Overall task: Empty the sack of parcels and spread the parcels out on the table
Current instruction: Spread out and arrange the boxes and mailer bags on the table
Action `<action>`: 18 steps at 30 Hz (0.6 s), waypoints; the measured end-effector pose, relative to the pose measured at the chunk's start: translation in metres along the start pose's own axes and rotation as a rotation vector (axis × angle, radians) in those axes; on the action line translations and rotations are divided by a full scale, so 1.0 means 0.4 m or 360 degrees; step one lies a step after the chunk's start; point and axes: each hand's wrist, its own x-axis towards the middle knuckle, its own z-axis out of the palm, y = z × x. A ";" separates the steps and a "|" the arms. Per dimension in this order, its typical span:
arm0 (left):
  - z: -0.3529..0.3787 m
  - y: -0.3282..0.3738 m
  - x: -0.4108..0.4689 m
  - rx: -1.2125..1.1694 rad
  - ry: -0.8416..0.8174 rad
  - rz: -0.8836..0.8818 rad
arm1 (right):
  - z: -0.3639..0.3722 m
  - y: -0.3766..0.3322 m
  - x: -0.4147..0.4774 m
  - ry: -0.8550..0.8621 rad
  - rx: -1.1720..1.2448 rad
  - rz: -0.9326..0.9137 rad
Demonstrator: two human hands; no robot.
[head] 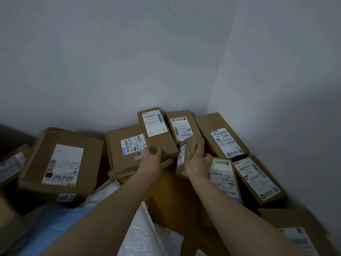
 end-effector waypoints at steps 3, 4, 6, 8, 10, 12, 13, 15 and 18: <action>-0.008 -0.013 0.005 0.0013 -0.0015 -0.0008 | 0.023 -0.004 0.001 -0.0035 -0.0334 0.0001; -0.010 -0.016 0.005 0.0015 -0.0013 -0.0007 | 0.026 0.000 -0.005 -0.0065 -0.0480 -0.0006; -0.015 -0.018 0.002 0.0008 -0.0010 0.0004 | 0.031 0.013 -0.015 -0.0092 -0.0712 -0.0019; -0.018 -0.013 -0.007 0.0003 -0.0003 0.0036 | 0.036 0.028 -0.021 -0.0091 -0.0824 -0.0038; -0.017 -0.005 -0.014 -0.0016 0.0015 0.0070 | 0.032 0.040 -0.027 -0.0031 -0.0934 -0.0151; -0.011 0.001 -0.022 -0.0046 0.0036 0.0065 | 0.019 0.053 -0.034 -0.0001 -0.1150 -0.0360; -0.009 0.003 -0.026 -0.0062 0.0045 0.0051 | 0.010 0.059 -0.037 -0.0032 -0.1254 -0.0444; -0.005 0.006 -0.034 -0.0083 0.0076 0.0032 | -0.009 0.068 -0.037 -0.0124 -0.1395 -0.0509; 0.003 0.011 -0.050 -0.0045 0.0175 0.0083 | -0.023 0.089 -0.033 -0.0214 -0.1628 -0.0556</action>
